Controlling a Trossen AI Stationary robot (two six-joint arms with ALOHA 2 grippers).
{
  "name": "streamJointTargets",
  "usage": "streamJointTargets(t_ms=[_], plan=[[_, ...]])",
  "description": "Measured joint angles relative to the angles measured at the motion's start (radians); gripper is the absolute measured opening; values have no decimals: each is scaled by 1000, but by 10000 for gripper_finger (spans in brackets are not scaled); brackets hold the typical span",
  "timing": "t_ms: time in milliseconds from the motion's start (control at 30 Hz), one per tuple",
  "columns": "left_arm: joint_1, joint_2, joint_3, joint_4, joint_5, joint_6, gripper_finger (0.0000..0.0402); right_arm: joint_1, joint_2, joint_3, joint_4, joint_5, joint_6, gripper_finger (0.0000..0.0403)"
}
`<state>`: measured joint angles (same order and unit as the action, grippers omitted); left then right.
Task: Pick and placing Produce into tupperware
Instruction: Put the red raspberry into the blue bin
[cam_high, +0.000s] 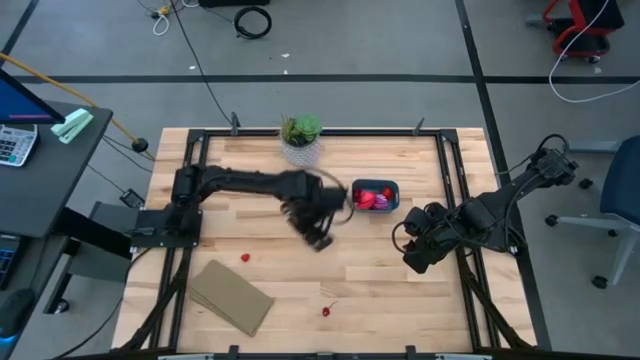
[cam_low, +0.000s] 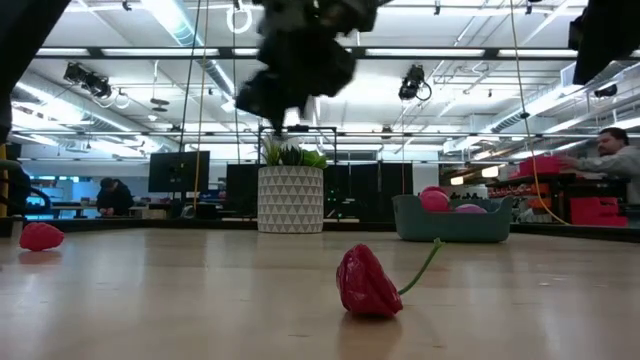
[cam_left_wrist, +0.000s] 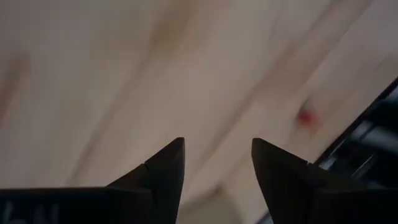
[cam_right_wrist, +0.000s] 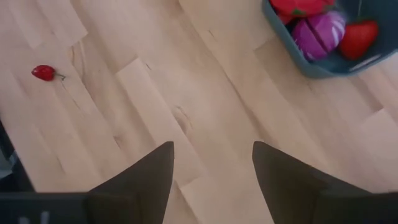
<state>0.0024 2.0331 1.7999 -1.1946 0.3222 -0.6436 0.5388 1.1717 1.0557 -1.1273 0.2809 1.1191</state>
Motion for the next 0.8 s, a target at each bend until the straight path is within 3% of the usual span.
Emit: streamJointTargets(t_ms=[233, 500, 800], plan=[[-161, 0, -1, -374, -36, -33, 189, 0, 0, 0, -1, 10, -41, 227], [-315, -24, -80, -373, -138, -198, 189, 0, 0, 0, -1, 44, -32, 227], [-389, -175, -386, -240, -122, -471, 201, 0, 0, 0, 2, 44, 8, 227]])
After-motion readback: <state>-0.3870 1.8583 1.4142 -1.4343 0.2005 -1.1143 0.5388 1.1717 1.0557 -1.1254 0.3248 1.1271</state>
